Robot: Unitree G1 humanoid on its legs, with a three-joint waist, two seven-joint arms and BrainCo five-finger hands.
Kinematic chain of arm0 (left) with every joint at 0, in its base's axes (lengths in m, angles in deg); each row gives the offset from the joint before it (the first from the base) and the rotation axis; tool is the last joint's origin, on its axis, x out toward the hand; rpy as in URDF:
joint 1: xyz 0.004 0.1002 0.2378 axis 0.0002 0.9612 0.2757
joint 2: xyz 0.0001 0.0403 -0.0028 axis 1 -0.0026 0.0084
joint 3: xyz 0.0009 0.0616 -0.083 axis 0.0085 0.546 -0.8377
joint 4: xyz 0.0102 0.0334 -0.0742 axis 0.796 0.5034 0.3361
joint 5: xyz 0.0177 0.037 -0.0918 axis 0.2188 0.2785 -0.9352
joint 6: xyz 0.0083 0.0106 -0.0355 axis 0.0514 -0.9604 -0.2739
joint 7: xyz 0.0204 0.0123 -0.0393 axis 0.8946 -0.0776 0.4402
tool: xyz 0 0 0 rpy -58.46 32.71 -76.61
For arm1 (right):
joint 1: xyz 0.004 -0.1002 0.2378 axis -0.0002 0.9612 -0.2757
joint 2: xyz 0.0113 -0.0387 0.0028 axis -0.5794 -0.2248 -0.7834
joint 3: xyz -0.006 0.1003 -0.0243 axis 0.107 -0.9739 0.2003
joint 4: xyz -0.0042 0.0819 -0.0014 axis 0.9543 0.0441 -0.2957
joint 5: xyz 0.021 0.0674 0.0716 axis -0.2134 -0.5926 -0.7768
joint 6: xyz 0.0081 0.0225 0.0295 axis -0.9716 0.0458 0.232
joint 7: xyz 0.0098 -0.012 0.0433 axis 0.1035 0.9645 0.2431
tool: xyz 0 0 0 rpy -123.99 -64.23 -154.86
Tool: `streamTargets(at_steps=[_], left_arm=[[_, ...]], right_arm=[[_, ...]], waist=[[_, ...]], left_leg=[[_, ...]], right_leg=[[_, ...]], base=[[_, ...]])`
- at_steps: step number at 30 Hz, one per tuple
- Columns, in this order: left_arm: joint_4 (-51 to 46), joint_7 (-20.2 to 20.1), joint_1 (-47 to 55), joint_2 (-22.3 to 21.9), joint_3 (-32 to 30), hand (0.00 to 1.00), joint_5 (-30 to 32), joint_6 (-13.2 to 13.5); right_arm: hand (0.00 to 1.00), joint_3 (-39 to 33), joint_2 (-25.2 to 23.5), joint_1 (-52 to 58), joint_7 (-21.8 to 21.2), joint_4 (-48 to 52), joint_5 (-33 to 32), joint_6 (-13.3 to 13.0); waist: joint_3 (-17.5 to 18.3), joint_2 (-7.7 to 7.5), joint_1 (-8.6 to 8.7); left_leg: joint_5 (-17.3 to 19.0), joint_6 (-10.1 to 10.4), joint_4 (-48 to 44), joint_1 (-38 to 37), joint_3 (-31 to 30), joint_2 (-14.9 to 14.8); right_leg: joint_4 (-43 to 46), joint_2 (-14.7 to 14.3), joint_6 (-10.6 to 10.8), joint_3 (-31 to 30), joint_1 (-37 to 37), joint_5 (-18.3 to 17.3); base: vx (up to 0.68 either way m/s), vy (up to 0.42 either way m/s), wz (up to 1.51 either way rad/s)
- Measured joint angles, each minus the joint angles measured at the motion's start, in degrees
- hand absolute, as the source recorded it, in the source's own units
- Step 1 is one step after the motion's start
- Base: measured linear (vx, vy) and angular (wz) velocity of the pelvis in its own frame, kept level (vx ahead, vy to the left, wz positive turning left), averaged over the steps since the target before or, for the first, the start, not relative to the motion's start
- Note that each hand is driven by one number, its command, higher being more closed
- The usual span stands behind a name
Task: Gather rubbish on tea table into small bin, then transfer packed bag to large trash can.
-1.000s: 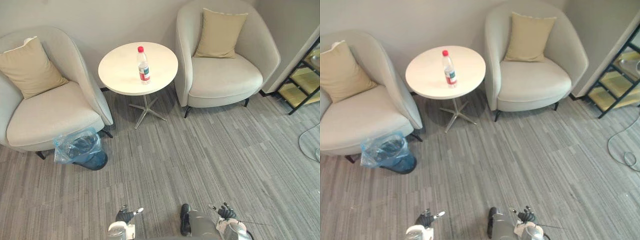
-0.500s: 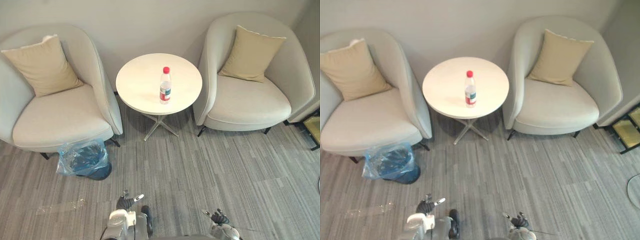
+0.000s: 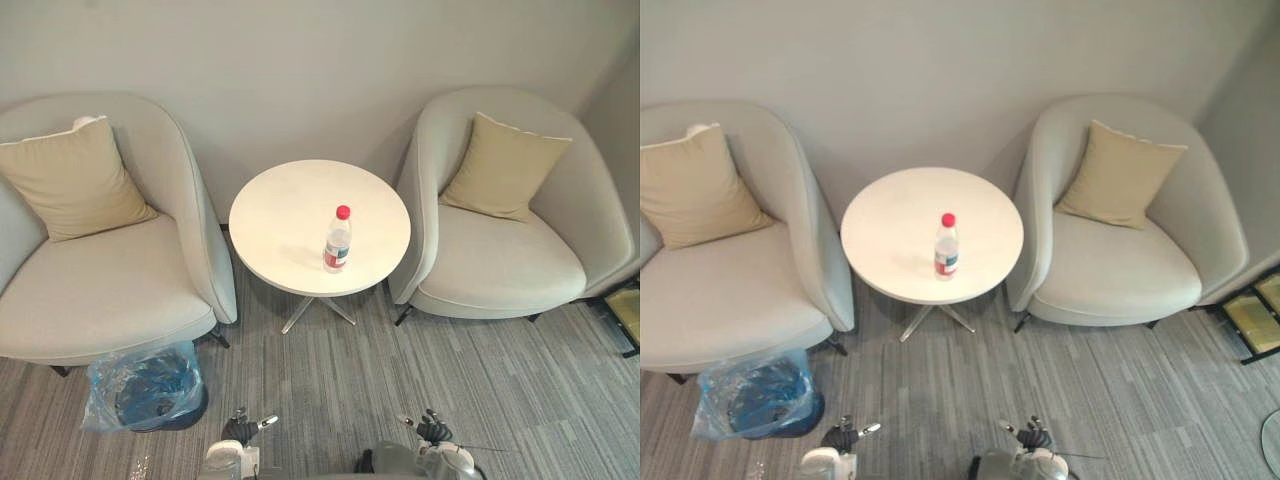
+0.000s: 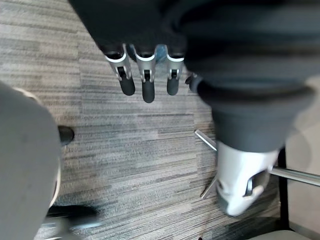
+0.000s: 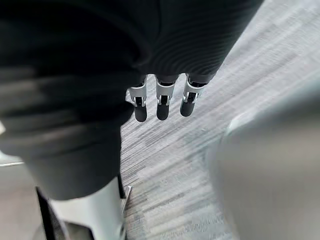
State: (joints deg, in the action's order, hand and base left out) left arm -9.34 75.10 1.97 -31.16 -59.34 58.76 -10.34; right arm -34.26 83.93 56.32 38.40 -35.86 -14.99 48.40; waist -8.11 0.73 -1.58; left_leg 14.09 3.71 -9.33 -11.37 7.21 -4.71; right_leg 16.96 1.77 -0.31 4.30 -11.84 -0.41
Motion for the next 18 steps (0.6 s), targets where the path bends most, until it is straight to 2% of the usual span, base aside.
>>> streamTargets(at_steps=[1, 3, 4, 6, 8, 10, 12, 13, 14, 15, 16, 18], left_arm=[[-0.1, 0.0, 0.3, -1.7, -1.4, 0.0, 0.1, 0.1], [-0.1, 0.0, -0.3, -2.7, -1.6, 0.0, 0.7, 0.0], [-0.2, 0.0, -0.5, -2.8, -1.6, 0.0, 1.1, 0.0], [-2.7, 0.0, -0.5, -2.8, -1.5, 0.0, 1.1, 0.1], [-3.4, 0.0, -0.6, -3.2, -0.8, 0.0, 1.1, 0.1], [-3.8, 0.0, -0.8, -3.3, 0.2, 0.0, 1.1, 0.2], [-3.7, 0.0, -1.0, -2.9, 1.4, 0.0, 1.1, 0.2], [-3.7, 0.1, -0.9, -2.9, 1.4, 0.0, 1.1, 0.2], [-3.6, 0.1, -0.9, -2.8, 1.5, 0.0, 1.1, 0.2], [-3.0, 0.2, -1.0, -2.4, 2.1, 0.0, 1.1, 0.2], [-2.3, 0.3, -1.2, -1.4, 3.1, 0.0, 1.1, 0.2], [-2.2, 0.4, -1.4, -0.3, 3.4, 0.0, 1.2, 0.1]], right_arm=[[0.0, -0.1, 0.6, 0.2, 0.1, -0.2, -0.1, 0.1], [0.0, -0.2, 1.1, 0.3, 0.3, 0.0, -0.4, 0.1], [0.0, -0.1, 1.1, 0.6, 0.5, 0.0, -0.5, 0.1], [0.0, 0.6, 0.7, 1.0, 0.8, 0.0, -1.1, 0.1], [0.0, 0.6, 0.5, 1.2, 1.1, 0.3, -1.6, 0.0], [0.0, 0.6, 0.5, 1.2, 1.3, 0.3, -1.7, -0.2], [0.0, 0.6, 0.5, 1.2, 1.5, 0.3, -1.7, -0.3], [0.0, 0.6, 0.6, 1.5, 1.7, 0.3, -1.7, -0.4], [0.0, 0.7, 0.8, 1.6, 1.7, 0.1, -1.6, -0.4], [0.0, 0.7, 0.7, 1.5, 1.9, 0.1, -1.5, -0.4], [0.0, 1.2, 0.3, 1.6, 1.9, 0.1, -1.5, -0.5], [0.0, 1.7, -0.1, 1.7, 1.9, 0.1, -1.1, -0.5]], waist=[[0.6, 1.31, -0.03], [-0.4, 2.81, 0.64], [-0.6, 2.69, 1.03], [-1.5, 1.64, 0.58], [-1.5, 1.42, 0.47], [-1.5, 1.43, 0.32], [-1.7, 1.29, 0.29], [-1.6, 1.36, 0.21], [-1.5, 1.5, -0.22], [-1.2, 1.28, -0.28], [-1.0, 0.37, -0.26], [-1.2, -0.64, -0.3]], left_leg=[[-0.1, 0.1, -1.0, 0.3, -0.3, -1.2], [0.0, 0.3, -6.5, 1.2, -0.7, -3.1], [0.0, 0.3, -10.8, 2.7, -1.0, -4.0], [0.5, 2.6, -25.9, 7.8, -0.2, -7.3], [2.3, 2.2, -28.7, 11.6, 2.4, -8.7], [2.6, 1.8, -24.5, 13.7, 3.1, -8.1], [1.7, 1.4, -15.0, 14.7, 1.6, -5.3], [-1.1, 1.6, -8.6, 14.3, 0.0, -3.6], [-6.0, 1.8, -6.3, 13.8, -1.3, -2.3], [-6.5, 1.3, -4.3, 12.1, -0.6, -1.1], [-6.6, 0.9, -3.4, 11.5, 0.0, -0.2], [-6.7, 0.8, -3.0, 11.2, 0.1, 0.8]], right_leg=[[-0.5, -0.5, -0.5, 1.3, 0.8, -1.8], [-2.0, -1.4, -1.7, 3.7, 4.4, -3.6], [-2.9, -1.7, -2.0, 4.5, 6.3, -4.1], [-5.4, -2.6, -3.1, 5.5, 11.7, -5.8], [-6.3, -2.7, -3.2, 6.1, 14.1, -6.8], [-6.8, -2.3, -2.7, 5.9, 14.9, -7.4], [-6.9, -1.2, -1.8, 5.4, 15.8, -7.8], [-6.2, -0.7, -0.8, 4.7, 15.8, -8.5], [-5.6, -0.4, 0.0, 3.4, 15.8, -9.0], [-5.7, 0.2, 0.8, 2.4, 16.0, -9.2], [-6.4, 1.1, 1.4, 2.1, 16.1, -9.2], [-7.4, 1.9, 1.6, 1.8, 17.0, -9.1]], base=[[0.37, -0.214, 0.23], [0.36, -0.247, 0.5], [0.27, -0.213, 0.61], [0.21, -0.162, 0.33], [0.15, -0.073, 0.11], [0.1, 0.006, -0.03], [0.15, 0.108, -0.08], [0.17, 0.158, -0.26], [0.18, 0.172, -0.3], [0.19, 0.15, -0.26], [0.24, 0.172, -0.1], [0.2, 0.131, -0.02]])
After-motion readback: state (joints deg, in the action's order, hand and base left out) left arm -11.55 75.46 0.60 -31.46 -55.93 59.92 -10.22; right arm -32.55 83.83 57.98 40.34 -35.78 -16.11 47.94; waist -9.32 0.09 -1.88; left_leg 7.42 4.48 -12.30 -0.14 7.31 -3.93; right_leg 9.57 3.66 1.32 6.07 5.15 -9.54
